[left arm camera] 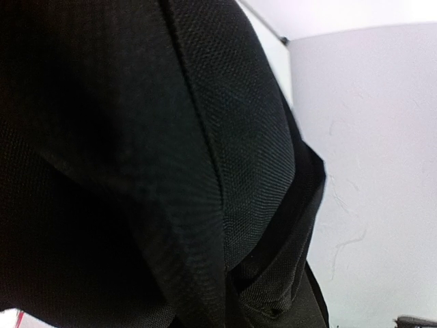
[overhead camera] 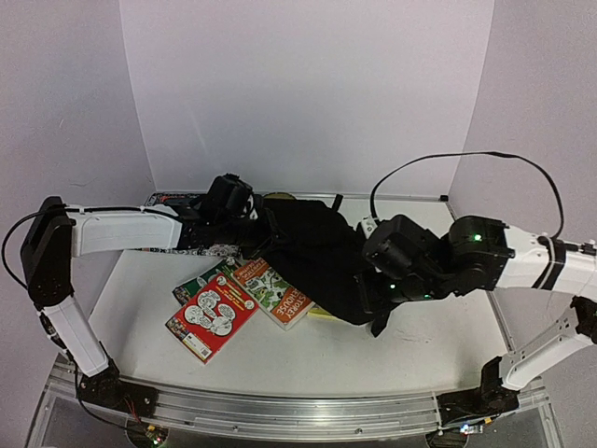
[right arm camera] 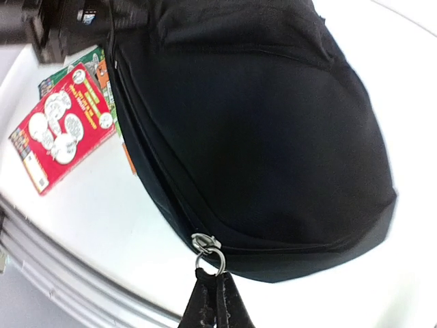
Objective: Pack the student bag
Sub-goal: Unzip the largest pocket of the student bag.
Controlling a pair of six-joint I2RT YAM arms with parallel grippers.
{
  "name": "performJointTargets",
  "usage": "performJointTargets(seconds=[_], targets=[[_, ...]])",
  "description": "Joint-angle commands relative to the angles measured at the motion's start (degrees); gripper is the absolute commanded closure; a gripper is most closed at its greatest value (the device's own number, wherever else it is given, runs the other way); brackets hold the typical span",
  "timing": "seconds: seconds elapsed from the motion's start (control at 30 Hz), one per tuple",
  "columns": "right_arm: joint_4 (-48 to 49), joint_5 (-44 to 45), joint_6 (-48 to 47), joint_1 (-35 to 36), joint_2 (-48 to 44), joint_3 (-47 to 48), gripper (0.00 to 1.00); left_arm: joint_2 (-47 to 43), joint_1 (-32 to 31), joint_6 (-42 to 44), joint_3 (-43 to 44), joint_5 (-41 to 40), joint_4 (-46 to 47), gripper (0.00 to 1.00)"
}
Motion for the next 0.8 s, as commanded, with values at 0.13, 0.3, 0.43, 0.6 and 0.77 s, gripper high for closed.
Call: performJointTargets(seconds=[0.13,0.3,0.43,0.6,0.77], targets=[[-15.93,-6.61,-6.14,0.78,-10.85,-2.17,1.0,7.77,5.89,16.74,13.25,-1.86,-5.14,0.94],[-4.71,-12.58,-7.84,0.78,-7.23,-3.74,1.0,12.04,5.88,18.46,19.07,3.79,-6.32,0.75],[3.45,-13.96,-8.22,0.78,-0.45,-2.26,1.0,10.55,5.86,17.0,18.83,4.45,-6.89,0.61],[7.36,-11.85,-7.55,0.78,7.65,2.52,1.0,3.86,5.65,12.74,12.67,4.05,-8.13,0.47],[10.97,-11.43,-7.05,0.78,13.49,6.23,1.0,-2.74,3.66,7.37,3.1,3.77,-9.14,0.43]])
